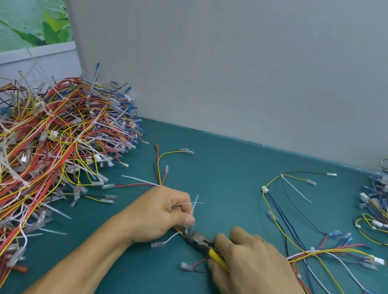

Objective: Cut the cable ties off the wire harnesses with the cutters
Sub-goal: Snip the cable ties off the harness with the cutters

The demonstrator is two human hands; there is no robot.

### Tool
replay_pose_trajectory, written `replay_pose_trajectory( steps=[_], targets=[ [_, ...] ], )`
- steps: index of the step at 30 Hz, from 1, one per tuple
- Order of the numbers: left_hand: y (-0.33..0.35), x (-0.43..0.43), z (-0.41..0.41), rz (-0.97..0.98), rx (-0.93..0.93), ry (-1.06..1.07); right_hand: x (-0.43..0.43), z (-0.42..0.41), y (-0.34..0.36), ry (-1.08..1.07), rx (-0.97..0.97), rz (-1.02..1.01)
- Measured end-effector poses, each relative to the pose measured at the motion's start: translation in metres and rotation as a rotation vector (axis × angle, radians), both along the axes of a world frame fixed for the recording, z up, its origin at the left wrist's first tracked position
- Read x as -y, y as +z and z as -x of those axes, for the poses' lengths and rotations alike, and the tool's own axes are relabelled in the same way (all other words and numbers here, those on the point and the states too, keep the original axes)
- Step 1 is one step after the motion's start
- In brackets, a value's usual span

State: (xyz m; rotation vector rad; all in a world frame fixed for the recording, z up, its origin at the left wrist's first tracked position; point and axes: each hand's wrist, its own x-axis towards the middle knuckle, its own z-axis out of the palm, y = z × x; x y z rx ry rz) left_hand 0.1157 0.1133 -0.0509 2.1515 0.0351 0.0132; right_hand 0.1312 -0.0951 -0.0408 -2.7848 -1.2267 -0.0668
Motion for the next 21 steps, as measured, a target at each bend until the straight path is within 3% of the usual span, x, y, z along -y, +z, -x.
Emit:
replay_pose_trajectory(
  steps=[9, 18, 21],
  targets=[
    [0.0, -0.001, -0.001, 0.068, -0.008, 0.022, -0.003, -0.001, 0.009, -0.015, 0.114, -0.014],
    [0.001, 0.003, -0.004, -0.054, 0.023, 0.071, -0.004, -0.001, 0.01, -0.056, 0.12, 0.056],
    [0.005, 0.002, -0.006, 0.058, 0.058, 0.174, -0.004, -0.002, 0.009, -0.021, 0.107, 0.017]
  ],
)
